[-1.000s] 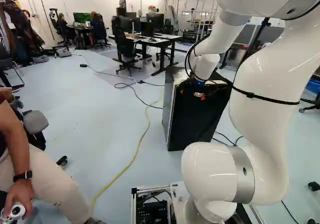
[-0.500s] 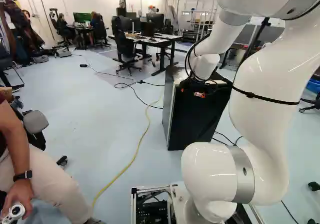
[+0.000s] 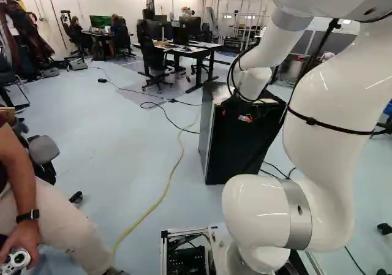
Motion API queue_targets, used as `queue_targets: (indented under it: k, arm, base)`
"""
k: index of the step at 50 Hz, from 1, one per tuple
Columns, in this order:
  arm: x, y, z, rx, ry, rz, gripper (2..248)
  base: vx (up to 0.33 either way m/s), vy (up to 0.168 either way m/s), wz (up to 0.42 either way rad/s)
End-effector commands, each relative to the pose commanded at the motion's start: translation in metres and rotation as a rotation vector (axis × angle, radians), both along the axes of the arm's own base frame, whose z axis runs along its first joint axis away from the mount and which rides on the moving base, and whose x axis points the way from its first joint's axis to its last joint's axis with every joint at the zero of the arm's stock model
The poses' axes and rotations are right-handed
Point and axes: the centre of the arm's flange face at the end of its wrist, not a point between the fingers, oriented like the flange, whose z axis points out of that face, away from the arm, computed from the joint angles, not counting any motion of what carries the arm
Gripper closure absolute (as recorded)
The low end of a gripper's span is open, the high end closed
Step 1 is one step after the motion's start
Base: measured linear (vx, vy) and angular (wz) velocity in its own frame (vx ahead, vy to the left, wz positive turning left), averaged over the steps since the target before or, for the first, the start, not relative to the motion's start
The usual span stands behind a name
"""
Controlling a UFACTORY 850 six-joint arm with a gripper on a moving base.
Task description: Grab a drink from the fridge
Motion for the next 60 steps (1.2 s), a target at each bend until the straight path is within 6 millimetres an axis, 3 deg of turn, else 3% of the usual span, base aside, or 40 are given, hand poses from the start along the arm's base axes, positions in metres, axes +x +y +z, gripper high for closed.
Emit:
queue_targets:
  k: [32, 60]
  arm:
    - [-0.049, 0.009, 0.009, -0.087, -0.178, -0.020, 3]
    - [-0.038, 0.009, 0.029, -0.252, -0.433, 0.080, 3]
  base:
    - [0.000, 0.000, 0.000]
    - [0.000, 0.000, 0.000]
